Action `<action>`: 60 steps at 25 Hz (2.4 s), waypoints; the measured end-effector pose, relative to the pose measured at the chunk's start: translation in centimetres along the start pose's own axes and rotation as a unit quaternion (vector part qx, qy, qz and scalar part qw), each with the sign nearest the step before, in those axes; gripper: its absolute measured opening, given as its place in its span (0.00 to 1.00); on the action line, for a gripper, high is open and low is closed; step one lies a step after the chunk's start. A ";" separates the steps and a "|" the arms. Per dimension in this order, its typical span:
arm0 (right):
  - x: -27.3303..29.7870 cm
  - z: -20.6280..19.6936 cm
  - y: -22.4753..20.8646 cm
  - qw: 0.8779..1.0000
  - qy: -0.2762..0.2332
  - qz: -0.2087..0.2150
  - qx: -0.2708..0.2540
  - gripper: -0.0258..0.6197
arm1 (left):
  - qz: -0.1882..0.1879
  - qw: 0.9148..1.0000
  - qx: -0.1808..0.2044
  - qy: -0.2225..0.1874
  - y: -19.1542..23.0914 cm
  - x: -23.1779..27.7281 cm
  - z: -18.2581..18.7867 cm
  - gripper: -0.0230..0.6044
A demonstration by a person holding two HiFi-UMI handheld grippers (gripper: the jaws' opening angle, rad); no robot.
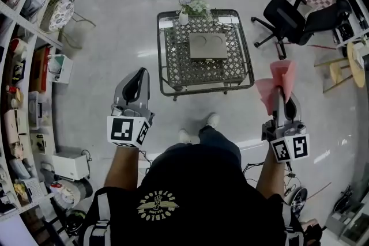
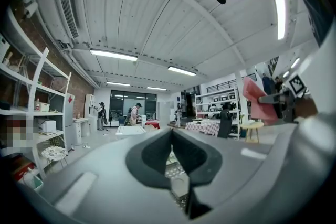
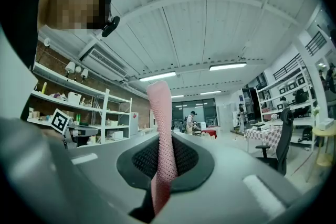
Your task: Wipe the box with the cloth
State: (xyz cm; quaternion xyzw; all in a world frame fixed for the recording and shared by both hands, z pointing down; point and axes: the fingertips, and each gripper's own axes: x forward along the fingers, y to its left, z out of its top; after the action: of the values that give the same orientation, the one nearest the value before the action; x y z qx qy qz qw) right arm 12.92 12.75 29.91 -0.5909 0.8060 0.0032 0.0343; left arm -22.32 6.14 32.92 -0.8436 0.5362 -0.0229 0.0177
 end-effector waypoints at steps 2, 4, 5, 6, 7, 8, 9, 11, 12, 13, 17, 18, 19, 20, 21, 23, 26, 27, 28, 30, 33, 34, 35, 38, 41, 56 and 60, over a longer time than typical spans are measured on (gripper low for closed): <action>0.1 -0.1 -0.6 1.000 -0.002 -0.003 0.002 0.07 | -0.002 1.000 0.000 0.000 -0.3 0.7 0.0 0.04; 0.4 -0.1 -1.4 1.000 -0.001 -0.002 0.002 0.07 | -0.004 1.000 0.001 0.000 -0.9 1.4 0.1 0.04; 0.5 -0.1 -1.8 1.000 -0.001 -0.001 0.003 0.07 | -0.004 1.000 0.001 0.000 -1.1 1.8 0.2 0.04; 0.8 -0.2 -2.3 1.000 0.000 -0.001 0.004 0.07 | -0.004 1.000 0.001 0.000 -1.4 2.3 0.3 0.04; 1.1 -0.2 -2.8 1.000 0.000 0.000 0.006 0.07 | -0.004 1.000 0.001 0.001 -1.6 2.7 0.4 0.04; 1.4 -0.3 -3.3 1.000 0.001 0.001 0.007 0.07 | -0.005 1.000 0.001 0.002 -1.8 3.2 0.5 0.04; 1.8 -0.5 -3.8 1.000 0.002 0.002 0.009 0.07 | -0.005 1.000 0.001 0.003 -2.0 3.8 0.5 0.04; 2.7 -0.6 -4.6 1.000 0.003 0.006 0.011 0.07 | -0.005 1.000 -0.004 0.002 -2.1 4.9 0.4 0.04; 3.1 -0.7 -5.1 1.000 0.003 0.009 0.012 0.07 | -0.004 1.000 -0.008 0.001 -2.1 5.5 0.5 0.04; 3.6 -0.7 -5.5 1.000 0.004 0.012 0.011 0.07 | -0.003 1.000 -0.010 0.001 -2.2 6.2 0.5 0.04; 5.7 -1.2 -8.0 1.000 0.006 0.021 0.013 0.07 | 0.005 1.000 -0.012 0.009 -2.8 9.2 0.2 0.04; 6.3 -1.4 -8.8 1.000 0.006 0.022 0.016 0.07 | 0.006 1.000 -0.010 0.011 -3.0 10.0 0.1 0.04; 6.8 -1.5 -9.5 1.000 0.007 0.023 0.019 0.07 | 0.007 1.000 -0.008 0.012 -3.3 10.8 0.1 0.04; 7.4 -1.6 -10.3 0.999 0.006 0.025 0.021 0.07 | 0.007 1.000 -0.005 0.013 -3.6 11.6 0.3 0.04; 7.9 -1.7 -11.0 0.999 0.006 0.027 0.023 0.07 | 0.008 1.000 -0.002 0.013 -3.9 12.5 0.4 0.04; 9.0 -2.0 -12.4 0.999 0.005 0.033 0.028 0.07 | 0.009 1.000 0.001 0.012 -4.5 14.1 0.7 0.04; 10.5 -2.7 -14.6 0.998 0.006 0.045 0.035 0.07 | 0.017 1.000 0.001 0.015 -5.4 16.4 0.5 0.04; 11.0 -2.9 -15.3 0.998 0.007 0.050 0.038 0.07 | 0.021 1.000 0.002 0.017 -5.8 17.1 0.5 0.04; 11.5 -3.1 -16.0 0.998 0.008 0.055 0.041 0.07 | 0.025 1.000 0.004 0.018 -6.1 17.8 0.5 0.04; 12.5 -3.5 -17.3 0.997 0.011 0.067 0.047 0.07 | 0.035 0.999 0.008 0.019 -6.7 18.9 0.6 0.04; 14.1 -4.2 -18.7 0.995 0.015 0.089 0.051 0.07 | 0.052 0.998 0.012 0.020 -7.3 20.0 0.3 0.04; 14.6 -4.4 -18.9 0.994 0.017 0.096 0.053 0.07 | 0.058 0.998 0.011 0.023 -7.4 20.3 0.1 0.04; 15.2 -4.7 -19.0 0.993 0.019 0.102 0.055 0.07 | 0.064 0.998 0.010 0.026 -7.4 20.5 -0.2 0.04; 16.5 -5.4 -18.7 0.991 0.027 0.119 0.063 0.07 | 0.078 0.996 0.009 0.035 -6.8 20.6 -0.9 0.04; 18.2 -6.0 -18.2 0.989 0.033 0.132 0.065 0.07 | 0.091 0.995 0.007 0.041 -5.6 20.6 -1.5 0.04; 28.7 -10.8 -13.7 0.988 0.085 0.110 0.066 0.07 | 0.046 0.995 -0.024 0.091 1.5 27.4 -7.2 0.04; 31.7 -15.1 -12.1 0.985 0.121 0.118 0.041 0.07 | 0.034 0.994 -0.033 0.095 3.4 30.1 -9.1 0.04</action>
State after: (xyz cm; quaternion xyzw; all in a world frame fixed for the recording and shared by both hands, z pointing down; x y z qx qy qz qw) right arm 14.20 -21.74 43.54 -0.4853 0.8680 -0.0977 -0.0399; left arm -13.11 -22.60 42.41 -0.8192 0.5640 -0.0847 -0.0607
